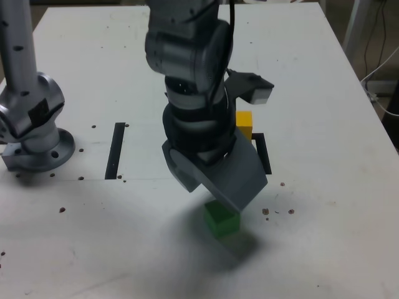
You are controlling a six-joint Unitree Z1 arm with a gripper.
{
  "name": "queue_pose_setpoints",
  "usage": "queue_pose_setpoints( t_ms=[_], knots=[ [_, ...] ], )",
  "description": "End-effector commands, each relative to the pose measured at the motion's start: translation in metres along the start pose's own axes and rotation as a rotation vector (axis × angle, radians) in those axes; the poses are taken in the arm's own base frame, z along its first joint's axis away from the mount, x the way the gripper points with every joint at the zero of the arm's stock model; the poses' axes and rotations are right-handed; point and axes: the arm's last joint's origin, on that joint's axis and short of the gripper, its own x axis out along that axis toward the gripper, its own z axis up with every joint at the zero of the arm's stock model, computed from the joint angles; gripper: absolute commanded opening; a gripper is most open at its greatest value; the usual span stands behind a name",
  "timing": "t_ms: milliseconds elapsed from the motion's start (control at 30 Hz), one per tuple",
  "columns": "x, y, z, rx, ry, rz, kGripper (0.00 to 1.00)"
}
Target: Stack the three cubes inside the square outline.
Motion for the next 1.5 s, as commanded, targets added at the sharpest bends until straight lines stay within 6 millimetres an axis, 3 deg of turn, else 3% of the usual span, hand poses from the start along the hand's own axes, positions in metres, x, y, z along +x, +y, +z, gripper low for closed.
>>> queue_pose_setpoints(
  t_ms=[0,233,433,533,733,1200,1333,1467],
  knots=[
    [0.003,-0.002,0.003,0.008,0.001,0.001,0.92],
    [0.016,-0.015,0.017,0.047,-0.017,-0.01,0.79],
    [0.024,-0.019,0.021,0.05,-0.025,-0.025,0.44],
    [0.026,-0.02,0.021,0.052,-0.019,-0.027,0.34],
    [0.027,-0.021,0.019,0.052,-0.005,-0.034,0.29],
    [0.028,-0.021,0.018,0.035,-0.004,-0.04,0.29],
    [0.021,-0.021,0.014,-0.006,0.002,-0.042,0.29],
    [0.001,-0.015,0.001,-0.114,0.025,-0.041,0.29]
  ],
)
